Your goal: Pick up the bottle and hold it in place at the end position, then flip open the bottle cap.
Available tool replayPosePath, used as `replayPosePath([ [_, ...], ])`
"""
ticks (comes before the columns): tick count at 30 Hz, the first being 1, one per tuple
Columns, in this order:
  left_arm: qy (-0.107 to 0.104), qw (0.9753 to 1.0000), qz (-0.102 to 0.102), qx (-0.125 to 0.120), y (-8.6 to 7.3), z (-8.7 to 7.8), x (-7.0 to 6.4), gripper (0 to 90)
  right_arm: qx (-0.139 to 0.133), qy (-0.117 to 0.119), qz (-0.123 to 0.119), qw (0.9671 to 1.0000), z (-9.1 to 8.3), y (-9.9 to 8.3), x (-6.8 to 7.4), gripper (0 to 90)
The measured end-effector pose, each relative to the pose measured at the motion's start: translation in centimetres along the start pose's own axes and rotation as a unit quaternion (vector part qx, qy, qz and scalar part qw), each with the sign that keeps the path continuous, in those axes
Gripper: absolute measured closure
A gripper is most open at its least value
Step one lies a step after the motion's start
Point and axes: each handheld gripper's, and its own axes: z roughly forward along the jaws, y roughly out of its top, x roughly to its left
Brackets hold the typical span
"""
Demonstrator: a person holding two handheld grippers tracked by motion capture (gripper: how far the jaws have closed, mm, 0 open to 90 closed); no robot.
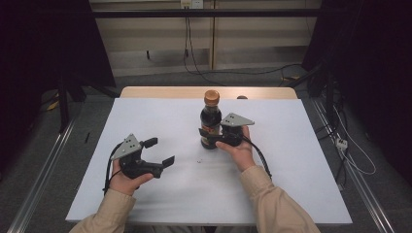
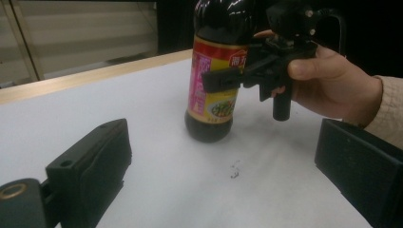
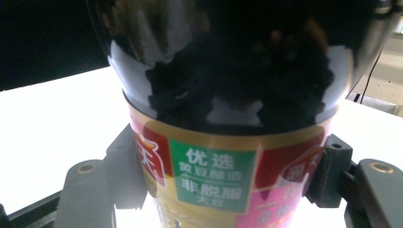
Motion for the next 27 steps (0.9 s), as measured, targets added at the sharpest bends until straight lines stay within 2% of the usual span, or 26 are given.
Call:
replayPosePath([
  [2, -0.002, 1.0, -0.004, -0.003, 0.5, 0.3, 0.2, 4.7, -0.001, 0.0, 0.0, 1.0, 0.0, 0.0, 0.0, 30.8],
  [16, -0.029, 0.9995, 0.011, 0.009, 3.3, 2.9, 0.7, 5.8, -0.003, 0.0, 0.001, 1.0, 0.0, -0.1, 0.0, 30.7],
  [27, -0.03, 0.9993, 0.016, 0.013, 4.5, 3.8, 0.9, 5.5, -0.002, 0.0, 0.002, 1.0, 0.0, -0.1, 0.0, 30.6],
])
